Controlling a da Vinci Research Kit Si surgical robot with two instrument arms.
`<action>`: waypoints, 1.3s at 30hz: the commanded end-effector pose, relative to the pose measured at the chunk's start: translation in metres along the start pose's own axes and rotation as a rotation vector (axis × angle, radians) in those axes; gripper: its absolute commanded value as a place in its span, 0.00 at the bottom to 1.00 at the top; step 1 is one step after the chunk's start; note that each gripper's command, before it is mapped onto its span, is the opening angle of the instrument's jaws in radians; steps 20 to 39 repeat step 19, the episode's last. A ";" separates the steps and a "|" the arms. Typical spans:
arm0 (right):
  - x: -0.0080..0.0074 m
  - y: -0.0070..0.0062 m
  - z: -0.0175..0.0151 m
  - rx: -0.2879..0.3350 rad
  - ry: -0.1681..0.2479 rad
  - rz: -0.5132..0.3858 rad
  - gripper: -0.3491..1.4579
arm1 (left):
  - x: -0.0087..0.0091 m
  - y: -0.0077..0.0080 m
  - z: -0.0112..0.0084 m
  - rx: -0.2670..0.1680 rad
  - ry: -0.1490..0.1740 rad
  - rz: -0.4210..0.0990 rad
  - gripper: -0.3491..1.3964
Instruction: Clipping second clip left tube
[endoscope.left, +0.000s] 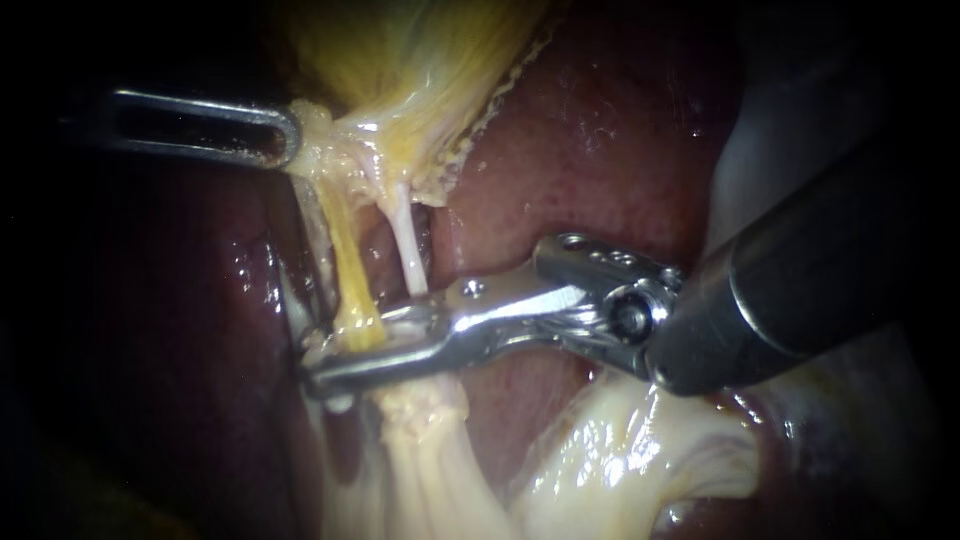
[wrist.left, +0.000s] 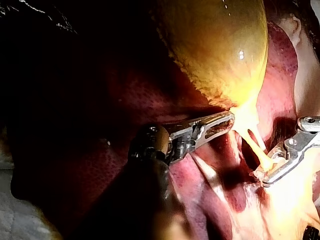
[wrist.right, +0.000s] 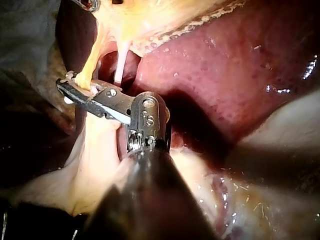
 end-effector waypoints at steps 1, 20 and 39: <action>0.0000 0.0000 0.0000 0.000 -0.002 0.001 0.07 | 0.0000 0.0000 0.0000 0.000 0.000 0.000 0.00; -0.0002 0.0003 -0.0002 -0.031 0.016 0.042 0.00 | 0.0000 0.0000 0.0000 0.000 0.000 0.000 0.00; -0.0002 0.0003 -0.0002 -0.031 0.016 0.042 0.00 | 0.0000 0.0000 0.0000 0.000 0.000 0.000 0.00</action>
